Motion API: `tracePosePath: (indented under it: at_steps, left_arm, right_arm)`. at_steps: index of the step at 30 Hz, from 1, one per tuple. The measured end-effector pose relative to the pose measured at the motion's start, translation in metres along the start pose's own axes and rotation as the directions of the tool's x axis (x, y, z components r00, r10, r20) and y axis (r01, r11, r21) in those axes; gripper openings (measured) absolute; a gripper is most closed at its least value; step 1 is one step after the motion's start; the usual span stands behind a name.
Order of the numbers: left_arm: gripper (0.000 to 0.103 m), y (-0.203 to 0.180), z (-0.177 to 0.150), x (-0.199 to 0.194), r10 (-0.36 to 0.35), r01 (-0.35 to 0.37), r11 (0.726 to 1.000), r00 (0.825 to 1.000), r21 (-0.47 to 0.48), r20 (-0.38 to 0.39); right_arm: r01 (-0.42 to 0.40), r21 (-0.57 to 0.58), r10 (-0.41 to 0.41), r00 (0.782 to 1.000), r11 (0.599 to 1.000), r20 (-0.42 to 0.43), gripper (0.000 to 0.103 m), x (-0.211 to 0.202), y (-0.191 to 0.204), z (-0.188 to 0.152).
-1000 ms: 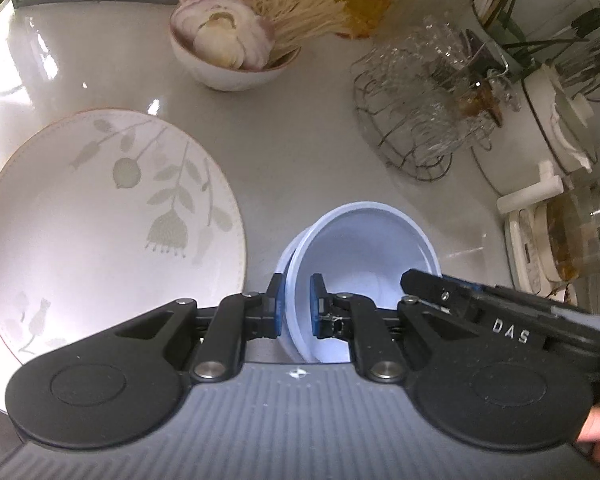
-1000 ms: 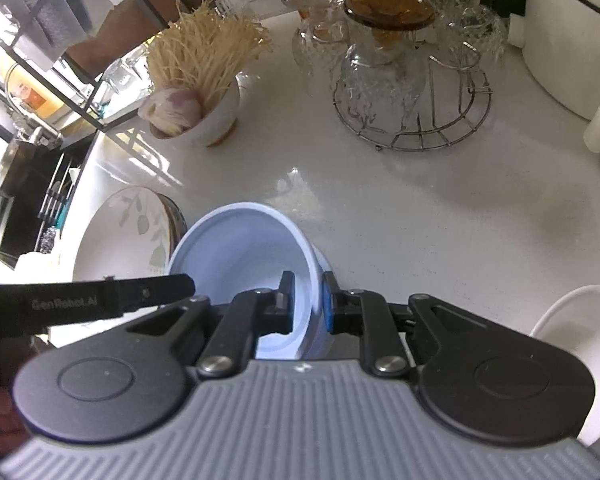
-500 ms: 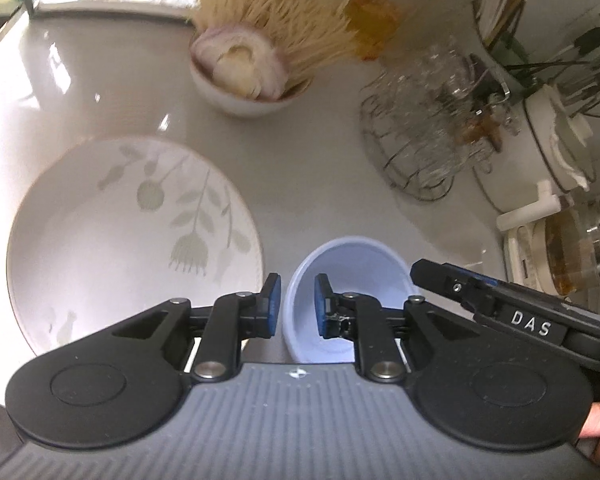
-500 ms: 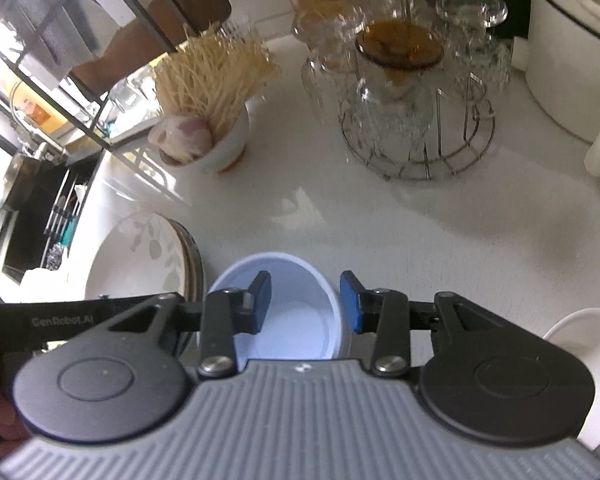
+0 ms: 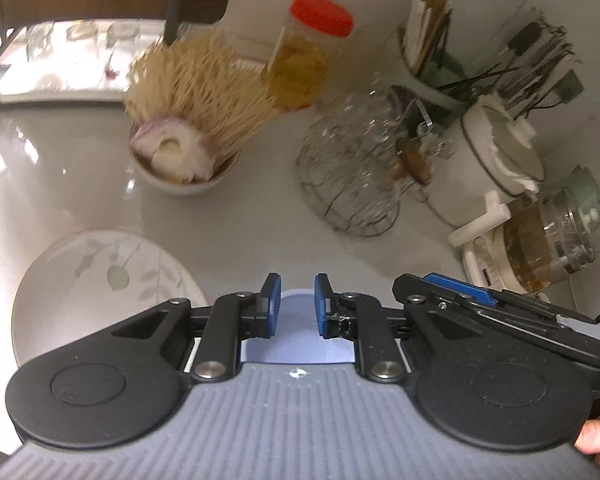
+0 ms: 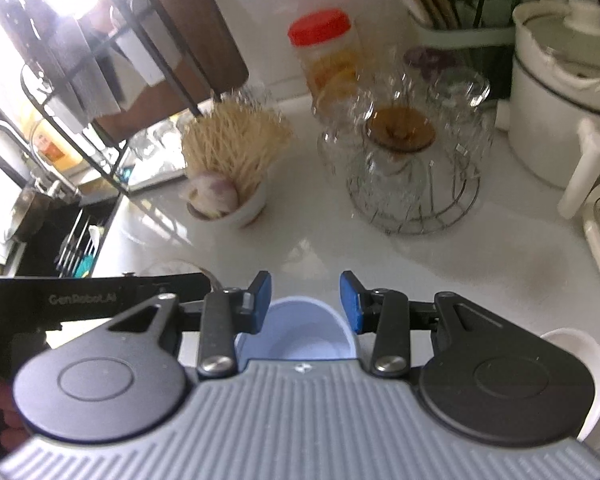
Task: Organize plates and bowls
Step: 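Lower the blue bowl into the first blue bowl and open both grippers, then move both open grippers toward the white ceramic bowl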
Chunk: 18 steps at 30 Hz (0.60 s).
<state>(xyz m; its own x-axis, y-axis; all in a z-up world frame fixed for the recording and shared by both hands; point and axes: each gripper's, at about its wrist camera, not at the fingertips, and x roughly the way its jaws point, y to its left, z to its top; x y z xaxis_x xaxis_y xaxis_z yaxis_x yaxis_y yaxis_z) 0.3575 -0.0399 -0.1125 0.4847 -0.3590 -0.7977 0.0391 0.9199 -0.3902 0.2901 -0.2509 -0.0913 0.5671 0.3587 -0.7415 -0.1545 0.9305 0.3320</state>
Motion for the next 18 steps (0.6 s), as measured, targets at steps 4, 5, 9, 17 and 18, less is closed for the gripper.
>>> tracePosePath:
  at_steps: [4, 5, 9, 17, 18]
  left_arm:
    - [0.019, -0.012, 0.004, -0.007, -0.019, 0.018, 0.999, 0.999, 0.032, 0.03]
    - [0.019, -0.016, 0.005, -0.009, -0.024, 0.022, 0.999, 0.999, 0.041, 0.036]
    - [0.019, -0.027, 0.008, -0.011, -0.048, 0.044, 0.996, 0.998, 0.074, 0.05]
    - [0.019, -0.047, 0.011, -0.005, -0.078, 0.074, 0.989, 0.996, 0.129, 0.031]
    - [0.019, -0.049, 0.011, -0.003, -0.082, 0.077, 0.988, 0.996, 0.135, 0.026]
  right_arm:
    - [0.027, 0.016, -0.028, 0.998, 1.0, 0.061, 0.041, -0.014, -0.007, 0.004]
    - [0.031, 0.018, -0.033, 0.997, 0.999, 0.073, 0.041, -0.017, -0.009, 0.004]
    - [0.049, 0.027, -0.052, 0.993, 0.998, 0.11, 0.041, -0.029, -0.011, 0.004]
    - [0.09, 0.039, -0.095, 0.983, 0.995, 0.155, 0.041, -0.044, -0.017, 0.001]
    - [0.094, 0.047, -0.1, 0.983, 0.994, 0.156, 0.041, -0.046, -0.02, -0.001]
